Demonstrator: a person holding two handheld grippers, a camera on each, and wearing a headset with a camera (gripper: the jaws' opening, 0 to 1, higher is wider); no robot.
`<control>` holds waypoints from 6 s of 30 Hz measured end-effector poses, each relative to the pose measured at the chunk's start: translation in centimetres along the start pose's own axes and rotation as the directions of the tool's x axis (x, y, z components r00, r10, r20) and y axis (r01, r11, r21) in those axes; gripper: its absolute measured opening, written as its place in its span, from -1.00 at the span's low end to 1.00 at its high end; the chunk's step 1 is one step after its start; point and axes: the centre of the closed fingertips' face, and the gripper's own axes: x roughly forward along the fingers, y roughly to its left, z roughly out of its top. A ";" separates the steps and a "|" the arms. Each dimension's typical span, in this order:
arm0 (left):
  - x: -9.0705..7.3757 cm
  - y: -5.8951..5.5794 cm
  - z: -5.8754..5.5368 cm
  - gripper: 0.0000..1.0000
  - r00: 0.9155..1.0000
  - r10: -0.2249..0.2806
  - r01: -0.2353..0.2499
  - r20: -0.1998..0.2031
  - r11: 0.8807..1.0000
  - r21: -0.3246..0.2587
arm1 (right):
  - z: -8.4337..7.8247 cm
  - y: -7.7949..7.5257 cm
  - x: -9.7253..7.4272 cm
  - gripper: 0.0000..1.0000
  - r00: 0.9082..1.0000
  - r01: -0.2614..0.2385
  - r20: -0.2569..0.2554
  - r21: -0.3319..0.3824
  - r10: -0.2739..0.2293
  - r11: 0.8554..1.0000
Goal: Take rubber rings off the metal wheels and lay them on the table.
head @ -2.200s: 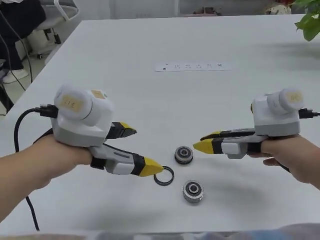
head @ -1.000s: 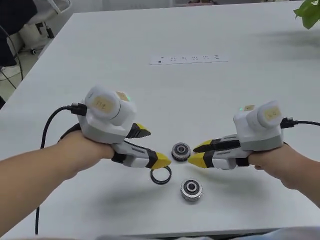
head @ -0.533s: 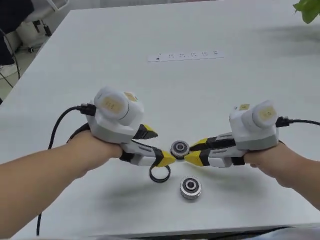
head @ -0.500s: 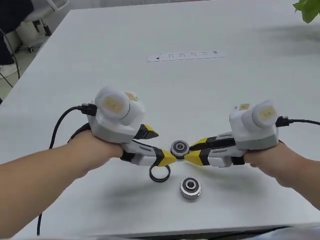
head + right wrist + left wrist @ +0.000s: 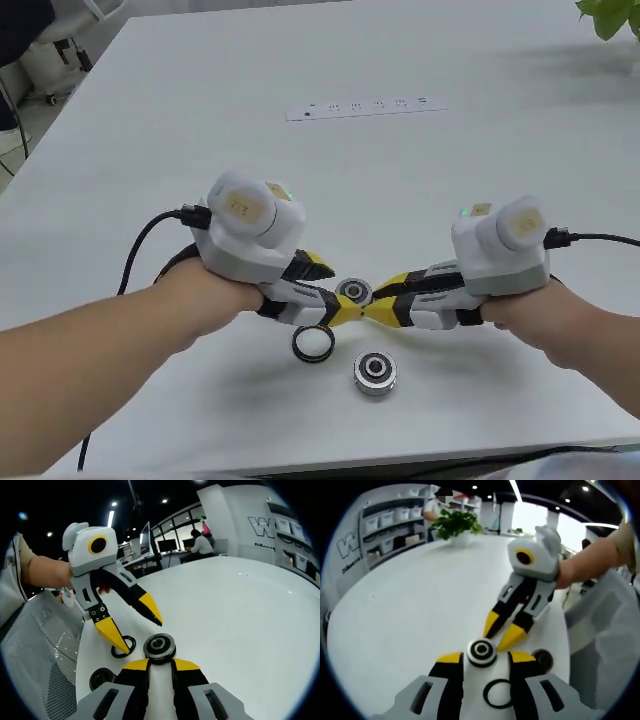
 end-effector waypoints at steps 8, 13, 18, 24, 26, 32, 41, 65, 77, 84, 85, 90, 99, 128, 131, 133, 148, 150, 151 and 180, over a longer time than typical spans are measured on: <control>0.8 0.1 0.1 -0.40 1.000 -0.016 0.016 -0.001 1.000 -0.007 | 0.2 0.2 0.0 -0.72 1.000 0.003 0.005 0.002 -0.003 1.000; 1.2 0.3 -0.1 -0.51 1.000 -0.018 0.019 -0.012 0.999 0.025 | 0.3 0.5 0.1 -0.72 1.000 0.005 0.003 0.000 -0.005 1.000; 1.3 0.4 -0.1 -0.59 1.000 -0.012 0.012 -0.020 1.000 0.025 | 0.3 0.5 0.1 -0.72 1.000 0.006 0.004 -0.002 -0.006 1.000; 1.5 0.8 -0.1 -0.69 0.999 0.010 -0.008 -0.030 0.998 0.057 | 0.3 0.4 0.1 -0.72 1.000 0.008 0.003 -0.005 -0.008 1.000; 1.6 0.8 -0.1 -0.70 0.999 0.013 -0.011 -0.030 0.998 0.055 | 0.3 0.5 0.1 -0.73 1.000 0.009 0.002 -0.006 -0.009 1.000; 1.5 0.7 -0.1 -0.72 0.999 0.040 -0.038 -0.027 0.996 0.077 | 0.2 0.1 0.0 -0.78 1.000 0.018 -0.003 -0.010 -0.018 1.000; 1.4 0.7 -0.2 -0.73 0.998 0.060 -0.058 -0.020 0.995 0.076 | -0.1 -0.5 0.0 -1.00 0.999 0.036 0.004 0.063 -0.036 0.997; 1.4 0.4 -0.4 -0.76 0.994 0.107 -0.104 -0.037 0.991 0.079 | 1.1 -0.2 -1.3 -1.00 0.988 -0.009 0.144 0.375 -0.048 0.927; 1.5 0.4 -0.4 -0.76 0.992 0.116 -0.113 -0.048 0.991 0.077 | 1.5 0.4 -1.3 -1.00 0.989 -0.020 0.143 0.383 -0.038 0.923; 1.5 0.4 -0.4 -0.76 0.992 0.115 -0.111 -0.049 0.991 0.079 | 1.8 0.8 -1.1 -1.00 0.990 -0.037 0.143 0.364 -0.016 0.931; 1.5 0.4 -0.4 -0.76 0.992 0.114 -0.110 -0.048 0.991 0.079 | 1.8 0.8 -1.1 -1.00 0.990 -0.039 0.143 0.363 -0.014 0.931; 1.4 0.3 -0.4 -0.76 0.992 0.113 -0.109 -0.049 0.991 0.084 | 1.9 1.1 -1.0 -1.00 0.990 -0.052 0.144 0.356 0.000 0.933; 1.5 0.2 -0.5 -0.76 0.992 0.117 -0.114 -0.040 0.991 0.074 | 3.5 2.5 -0.8 -1.00 0.979 -0.135 0.191 0.350 0.070 0.927; -0.2 -0.4 0.4 -0.53 0.996 0.083 -0.082 -0.010 0.992 0.095 | 2.9 0.5 -1.6 -1.00 0.983 -0.063 0.183 0.376 -0.007 0.924; -0.9 -0.4 0.9 -0.50 0.996 0.084 -0.084 0.013 0.993 0.086 | 3.2 0.6 -1.8 -1.00 0.982 -0.064 0.191 0.377 -0.010 0.924; -1.3 -0.4 1.2 -0.48 0.996 0.086 -0.088 0.028 0.993 0.082 | 3.4 0.7 -1.9 -1.00 0.981 -0.067 0.195 0.375 -0.008 0.925; -4.9 -1.3 1.9 -0.16 0.992 0.088 -0.093 0.093 0.994 0.056 | 4.9 1.8 -2.7 -1.00 0.976 -0.085 0.219 0.355 0.006 0.931; -5.4 -1.4 1.9 -0.11 0.991 0.091 -0.098 0.098 0.993 0.059 | 5.1 1.9 -2.8 -1.00 0.975 -0.088 0.220 0.351 0.009 0.932; -5.6 -1.4 1.8 -0.10 0.991 0.092 -0.098 0.099 0.993 0.058 | 5.1 2.0 -2.8 -1.00 0.975 -0.089 0.221 0.350 0.010 0.932; -11.7 -2.2 0.4 0.39 0.976 0.143 -0.143 0.162 0.990 -0.014 | 6.0 4.7 -1.7 -1.00 0.979 -0.135 0.188 0.317 0.077 0.939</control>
